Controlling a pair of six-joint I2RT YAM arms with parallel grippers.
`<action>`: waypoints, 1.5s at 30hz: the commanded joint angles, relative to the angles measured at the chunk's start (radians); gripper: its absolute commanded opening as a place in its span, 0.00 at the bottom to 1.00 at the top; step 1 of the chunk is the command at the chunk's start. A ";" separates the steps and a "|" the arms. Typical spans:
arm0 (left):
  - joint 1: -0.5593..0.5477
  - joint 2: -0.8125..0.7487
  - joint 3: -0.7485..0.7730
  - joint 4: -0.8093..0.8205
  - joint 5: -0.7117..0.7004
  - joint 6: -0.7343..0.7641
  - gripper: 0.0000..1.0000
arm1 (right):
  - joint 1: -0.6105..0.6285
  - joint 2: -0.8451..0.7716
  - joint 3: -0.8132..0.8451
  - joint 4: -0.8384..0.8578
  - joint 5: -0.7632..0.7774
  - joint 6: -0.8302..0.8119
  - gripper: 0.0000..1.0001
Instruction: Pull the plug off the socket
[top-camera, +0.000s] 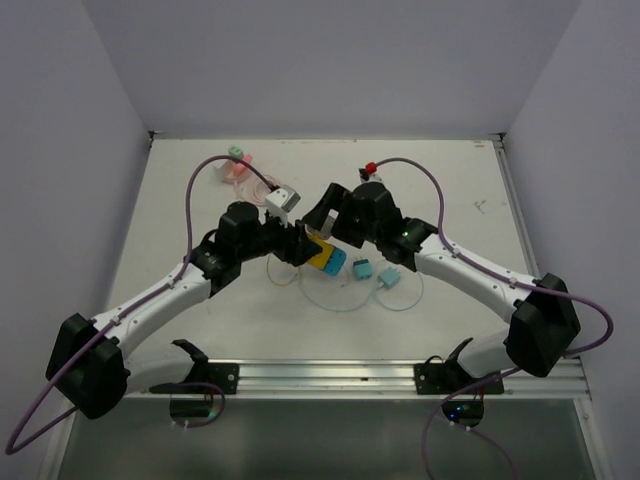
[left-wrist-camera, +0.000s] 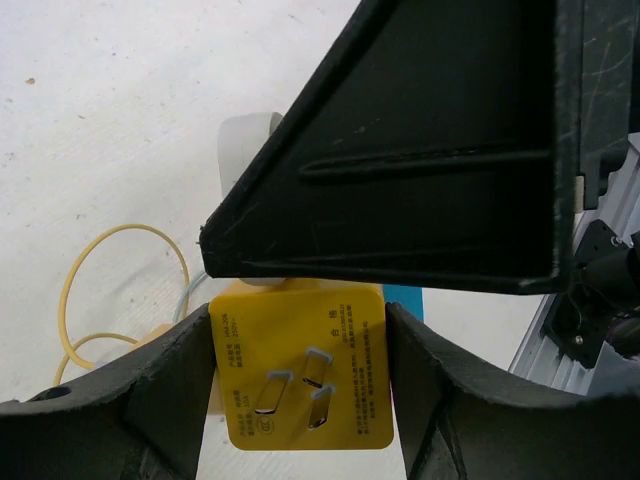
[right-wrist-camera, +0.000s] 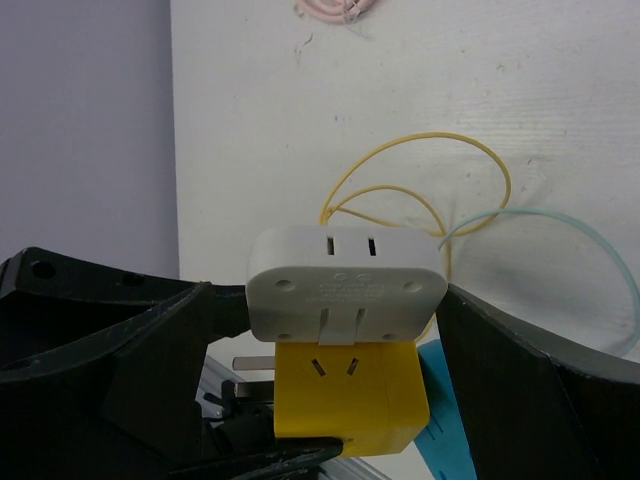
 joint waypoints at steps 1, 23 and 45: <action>-0.024 -0.010 0.064 0.062 -0.042 0.036 0.00 | 0.016 0.004 0.048 0.051 0.059 0.037 0.93; -0.085 -0.036 -0.006 0.015 -0.022 0.001 0.00 | 0.004 0.002 0.034 0.071 0.111 -0.007 0.06; -0.085 -0.079 -0.153 -0.022 0.053 -0.105 0.00 | -0.154 -0.061 0.014 0.229 0.034 -0.119 0.00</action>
